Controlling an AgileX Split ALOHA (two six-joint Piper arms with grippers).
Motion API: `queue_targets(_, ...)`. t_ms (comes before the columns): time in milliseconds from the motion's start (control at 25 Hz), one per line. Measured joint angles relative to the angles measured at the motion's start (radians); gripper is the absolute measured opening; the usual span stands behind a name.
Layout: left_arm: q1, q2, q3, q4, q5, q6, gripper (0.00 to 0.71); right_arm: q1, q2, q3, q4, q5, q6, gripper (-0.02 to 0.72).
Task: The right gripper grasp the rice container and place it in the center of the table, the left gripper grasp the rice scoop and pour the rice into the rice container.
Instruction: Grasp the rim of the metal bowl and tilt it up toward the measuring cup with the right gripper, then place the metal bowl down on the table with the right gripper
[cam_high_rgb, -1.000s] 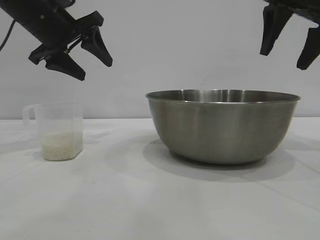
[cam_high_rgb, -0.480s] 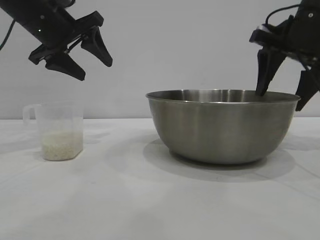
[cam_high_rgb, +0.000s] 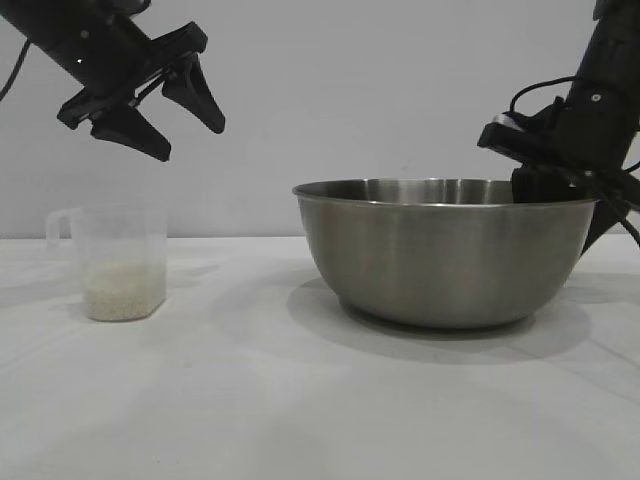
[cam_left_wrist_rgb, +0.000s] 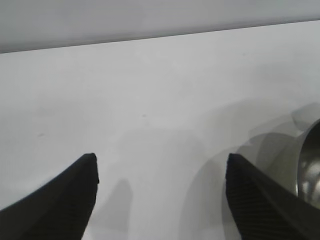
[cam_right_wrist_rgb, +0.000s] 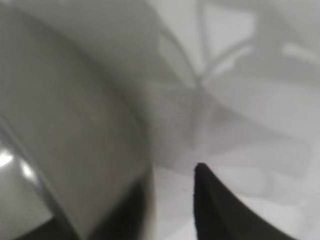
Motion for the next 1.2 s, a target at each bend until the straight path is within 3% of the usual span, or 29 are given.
queue_targets(160,0.0,0.0,0.0,0.0,0.009,0.0,0.505,0.015,0.002,0.0,-0.006,-0.006,-0.002,0.0)
queue_targets(640,0.0,0.0,0.0,0.0,0.022,0.0,0.505,0.155,0.003,-0.039,-0.011,-0.012,-0.002,0.0)
queue_targets(920,0.0,0.0,0.0,0.0,0.044,0.0,0.505,0.163,0.003,-0.039,-0.013,-0.011,-0.004,0.0)
queue_targets(960,0.0,0.0,0.0,0.0,0.044,0.0,0.505,0.164,0.003,-0.039,-0.013,-0.011,-0.004,0.054)
queue_targets(1040,0.0,0.0,0.0,0.0,0.044,0.0,0.505,0.164,0.003,-0.039,-0.013,-0.011,-0.004,0.054)
queue_targets(1200,0.0,0.0,0.0,0.0,0.044,0.0,0.505,0.169,0.003,-0.039,0.0,-0.007,-0.004,0.183)
